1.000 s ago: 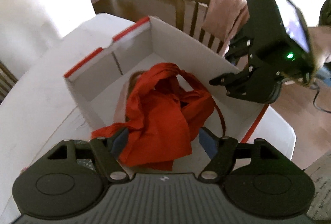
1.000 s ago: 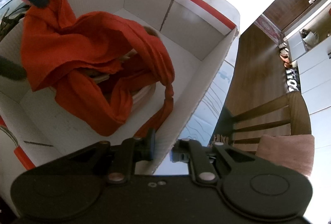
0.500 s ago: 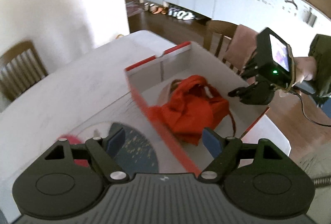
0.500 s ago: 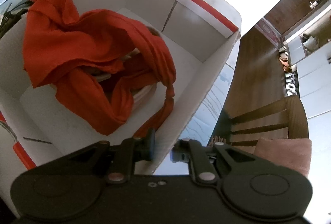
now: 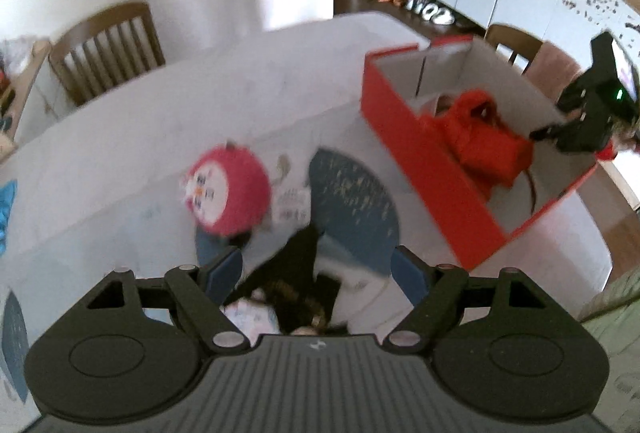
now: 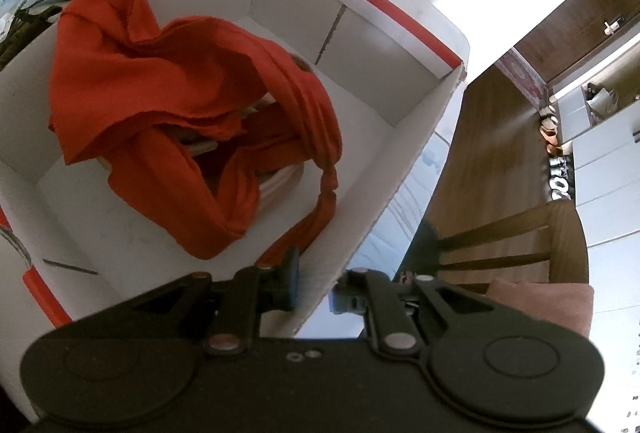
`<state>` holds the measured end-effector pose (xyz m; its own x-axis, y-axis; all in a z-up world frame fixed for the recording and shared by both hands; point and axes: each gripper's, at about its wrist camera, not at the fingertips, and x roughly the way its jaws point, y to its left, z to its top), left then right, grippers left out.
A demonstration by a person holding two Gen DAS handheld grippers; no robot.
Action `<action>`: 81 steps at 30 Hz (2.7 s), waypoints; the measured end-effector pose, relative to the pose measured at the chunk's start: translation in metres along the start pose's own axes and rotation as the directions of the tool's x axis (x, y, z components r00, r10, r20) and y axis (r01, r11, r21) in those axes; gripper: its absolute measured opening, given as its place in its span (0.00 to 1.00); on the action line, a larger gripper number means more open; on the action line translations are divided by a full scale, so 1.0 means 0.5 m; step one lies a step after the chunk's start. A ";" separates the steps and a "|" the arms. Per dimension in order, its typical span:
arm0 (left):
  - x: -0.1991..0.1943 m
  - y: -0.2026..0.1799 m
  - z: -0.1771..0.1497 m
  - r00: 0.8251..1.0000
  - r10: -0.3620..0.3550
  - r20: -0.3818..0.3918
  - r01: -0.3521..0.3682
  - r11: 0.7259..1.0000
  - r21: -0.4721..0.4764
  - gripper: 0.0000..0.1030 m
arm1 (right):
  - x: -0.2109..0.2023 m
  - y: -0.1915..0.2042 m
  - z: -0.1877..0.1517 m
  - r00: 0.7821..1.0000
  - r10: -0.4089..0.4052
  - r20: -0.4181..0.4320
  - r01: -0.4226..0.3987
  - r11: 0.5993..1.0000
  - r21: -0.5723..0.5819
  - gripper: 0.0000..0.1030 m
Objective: Organize objects
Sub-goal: 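Move the left tool to the doll-face pouch and grasp it, then lift the doll-face pouch with the left gripper toward the box, then lower the pouch onto the red bag and open the left gripper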
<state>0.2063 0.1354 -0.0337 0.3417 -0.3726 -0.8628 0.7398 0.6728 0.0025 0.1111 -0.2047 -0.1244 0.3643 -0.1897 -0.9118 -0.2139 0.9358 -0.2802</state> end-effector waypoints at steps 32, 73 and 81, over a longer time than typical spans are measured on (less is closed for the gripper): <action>0.180 0.009 -0.182 0.982 0.077 -0.170 -0.099 0.987 -0.124 0.44 | 0.001 0.007 0.001 1.000 -0.015 -0.007 0.015 1.000 0.007 0.13; 0.041 -0.275 0.192 0.983 -0.167 0.074 0.140 0.948 0.287 0.41 | -0.005 0.008 0.002 1.000 -0.007 -0.002 0.007 1.000 -0.017 0.13; 0.131 -0.317 0.251 0.984 -0.167 0.054 0.144 0.943 0.302 0.41 | -0.004 0.007 0.002 1.000 -0.007 -0.001 0.007 1.000 -0.014 0.13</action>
<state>0.1844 -0.0759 -0.0271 0.2439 -0.5138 -0.8225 0.9213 0.3877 0.0310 0.1103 -0.2005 -0.1232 0.3645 -0.1962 -0.9103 -0.2242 0.9303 -0.2903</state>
